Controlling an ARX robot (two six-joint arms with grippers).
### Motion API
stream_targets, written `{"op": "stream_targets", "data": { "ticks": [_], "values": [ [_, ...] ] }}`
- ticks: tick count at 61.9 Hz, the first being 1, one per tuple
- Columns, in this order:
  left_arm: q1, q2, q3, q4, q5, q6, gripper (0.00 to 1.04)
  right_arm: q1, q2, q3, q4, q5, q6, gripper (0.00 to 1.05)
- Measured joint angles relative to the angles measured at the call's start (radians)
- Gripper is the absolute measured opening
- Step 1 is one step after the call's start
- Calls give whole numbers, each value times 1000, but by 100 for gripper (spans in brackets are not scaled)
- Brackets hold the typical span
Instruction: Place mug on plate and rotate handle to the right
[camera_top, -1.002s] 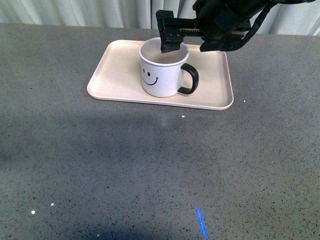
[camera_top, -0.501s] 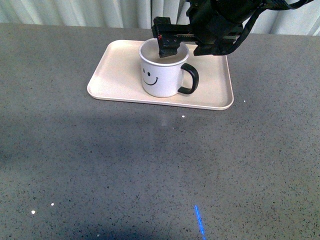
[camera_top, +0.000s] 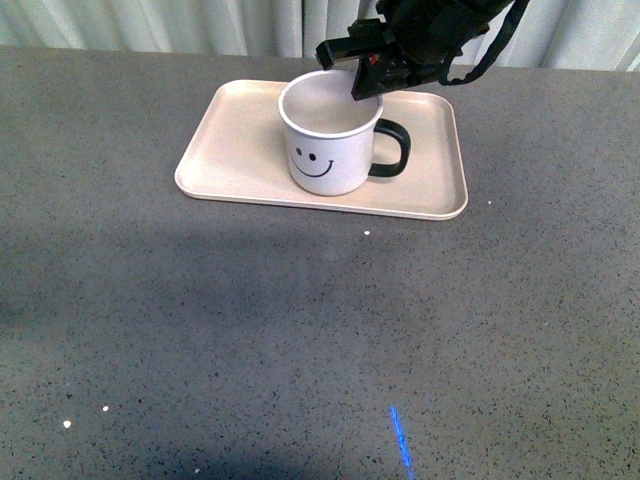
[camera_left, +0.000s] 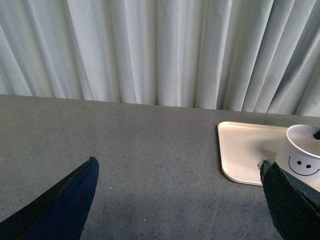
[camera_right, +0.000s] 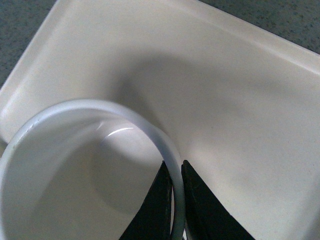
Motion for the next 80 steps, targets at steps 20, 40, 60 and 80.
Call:
{"op": "stream_targets", "data": {
  "ticks": [20, 40, 60, 80],
  "values": [
    [0, 0, 0, 0, 0, 0, 95, -61, 3, 88, -92, -179, -276, 2],
    [0, 0, 0, 0, 0, 0, 95, -53, 46, 128, -150, -182, -444, 2],
    [0, 0, 0, 0, 0, 0, 95, -56, 94, 169, -157, -148, -501, 6],
    [0, 0, 0, 0, 0, 0, 95, -74, 92, 196, -106, -180, -529, 59]
  ]
}}
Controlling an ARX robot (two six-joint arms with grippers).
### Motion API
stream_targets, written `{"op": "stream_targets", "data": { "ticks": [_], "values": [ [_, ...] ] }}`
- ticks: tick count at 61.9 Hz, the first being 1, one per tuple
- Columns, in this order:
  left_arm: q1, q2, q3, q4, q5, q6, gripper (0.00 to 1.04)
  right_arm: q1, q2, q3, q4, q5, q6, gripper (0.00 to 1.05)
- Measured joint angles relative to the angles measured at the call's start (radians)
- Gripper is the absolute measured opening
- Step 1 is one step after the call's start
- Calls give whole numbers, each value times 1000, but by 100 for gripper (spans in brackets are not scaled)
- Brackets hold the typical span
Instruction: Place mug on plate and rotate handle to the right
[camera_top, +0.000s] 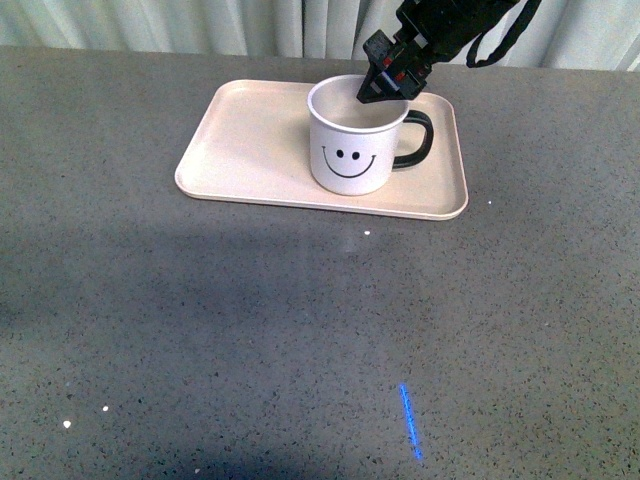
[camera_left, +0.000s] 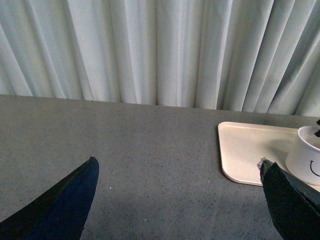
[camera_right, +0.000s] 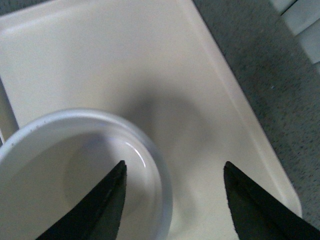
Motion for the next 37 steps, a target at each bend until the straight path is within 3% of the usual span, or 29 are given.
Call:
{"op": "stream_targets", "data": {
  "ticks": [8, 15, 17, 23, 26, 33, 37],
  "values": [
    [0, 0, 0, 0, 0, 0, 95, -16, -127, -111, 144, -73, 42, 83],
    [0, 0, 0, 0, 0, 0, 95, -20, -257, -224, 252, -98, 64, 97],
    [0, 0, 0, 0, 0, 0, 95, -19, -284, -241, 281, -75, 88, 95],
    [0, 0, 0, 0, 0, 0, 95, -3, -389, -484, 774, 309, 336, 79],
    [0, 0, 0, 0, 0, 0, 95, -5, -432, -625, 972, 425, 445, 70],
    [0, 0, 0, 0, 0, 0, 95, -26, -523, -901, 1239, 462, 600, 51],
    [0, 0, 0, 0, 0, 0, 95, -35, -580, -1015, 1299, 457, 631, 40]
  ]
}}
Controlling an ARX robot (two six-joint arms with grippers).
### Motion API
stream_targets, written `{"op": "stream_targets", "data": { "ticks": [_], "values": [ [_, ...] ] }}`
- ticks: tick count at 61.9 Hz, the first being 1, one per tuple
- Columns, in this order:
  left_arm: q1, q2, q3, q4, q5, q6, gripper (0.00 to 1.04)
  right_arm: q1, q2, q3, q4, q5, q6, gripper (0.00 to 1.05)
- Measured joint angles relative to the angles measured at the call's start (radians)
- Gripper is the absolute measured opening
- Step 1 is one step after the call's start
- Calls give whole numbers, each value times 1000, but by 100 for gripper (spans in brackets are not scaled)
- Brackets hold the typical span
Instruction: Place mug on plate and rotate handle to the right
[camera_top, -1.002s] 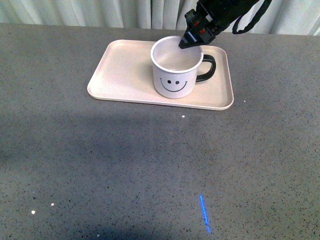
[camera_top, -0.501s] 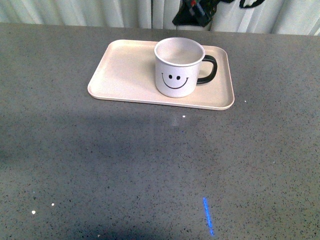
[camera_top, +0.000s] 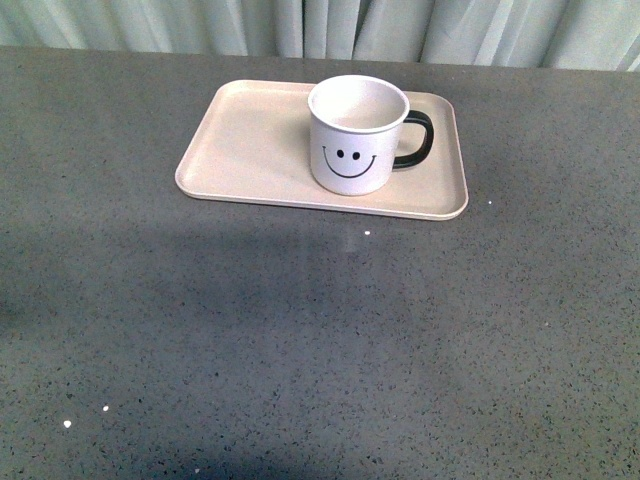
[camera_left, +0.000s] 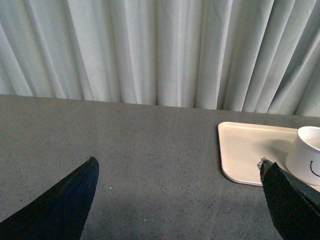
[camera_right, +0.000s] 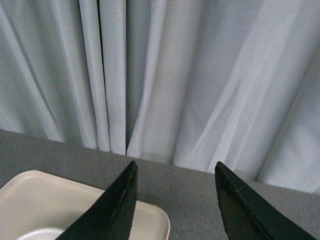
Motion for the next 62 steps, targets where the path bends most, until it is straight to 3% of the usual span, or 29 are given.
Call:
{"op": "stream_targets", "data": {
  "ticks": [13, 33, 46, 52, 62],
  "values": [
    [0, 0, 0, 0, 0, 0, 95, -28, -186, -290, 106, -28, 38, 1],
    [0, 0, 0, 0, 0, 0, 95, -100, -448, -595, 135, -101, 43, 2],
    [0, 0, 0, 0, 0, 0, 95, -104, -605, -703, 84, -103, 43, 2],
    [0, 0, 0, 0, 0, 0, 95, -104, -621, -757, 129, -104, 43, 2],
    [0, 0, 0, 0, 0, 0, 95, -104, -736, -803, 50, -104, 43, 2]
  ]
}}
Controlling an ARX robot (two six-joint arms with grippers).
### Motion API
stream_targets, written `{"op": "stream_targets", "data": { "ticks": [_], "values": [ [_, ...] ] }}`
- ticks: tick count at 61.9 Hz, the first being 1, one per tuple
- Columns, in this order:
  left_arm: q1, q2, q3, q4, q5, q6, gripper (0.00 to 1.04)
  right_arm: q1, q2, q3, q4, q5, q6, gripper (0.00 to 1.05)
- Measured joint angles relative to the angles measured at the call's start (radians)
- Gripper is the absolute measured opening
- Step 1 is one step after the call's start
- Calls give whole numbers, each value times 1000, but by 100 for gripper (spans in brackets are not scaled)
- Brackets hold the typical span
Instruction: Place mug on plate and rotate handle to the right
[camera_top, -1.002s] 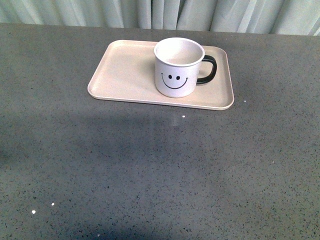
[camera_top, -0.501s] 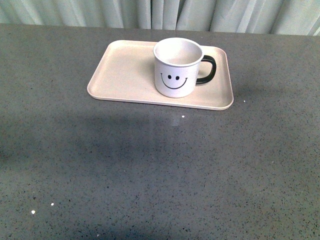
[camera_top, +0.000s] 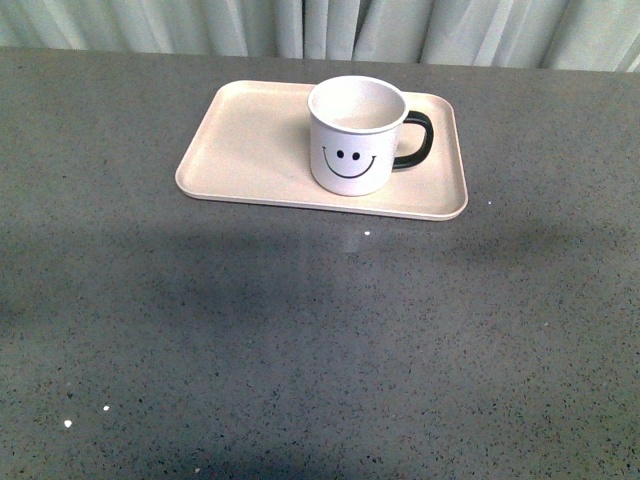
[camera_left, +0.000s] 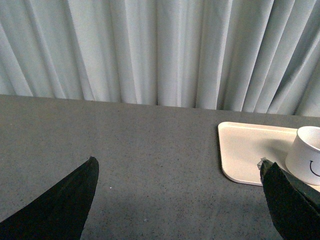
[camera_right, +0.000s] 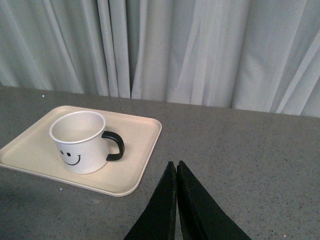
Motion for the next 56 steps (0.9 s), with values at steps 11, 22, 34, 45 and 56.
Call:
{"op": "stream_targets", "data": {
  "ticks": [11, 22, 34, 45, 56],
  "values": [
    [0, 0, 0, 0, 0, 0, 95, 0, -179, -35, -144, 0, 0, 2],
    [0, 0, 0, 0, 0, 0, 95, 0, -308, -41, -257, 0, 0, 2],
    [0, 0, 0, 0, 0, 0, 95, 0, -445, -42, -380, 0, 0, 2],
    [0, 0, 0, 0, 0, 0, 95, 0, -547, -42, -475, 0, 0, 2],
    [0, 0, 0, 0, 0, 0, 95, 0, -637, -42, -561, 0, 0, 2]
  ]
}}
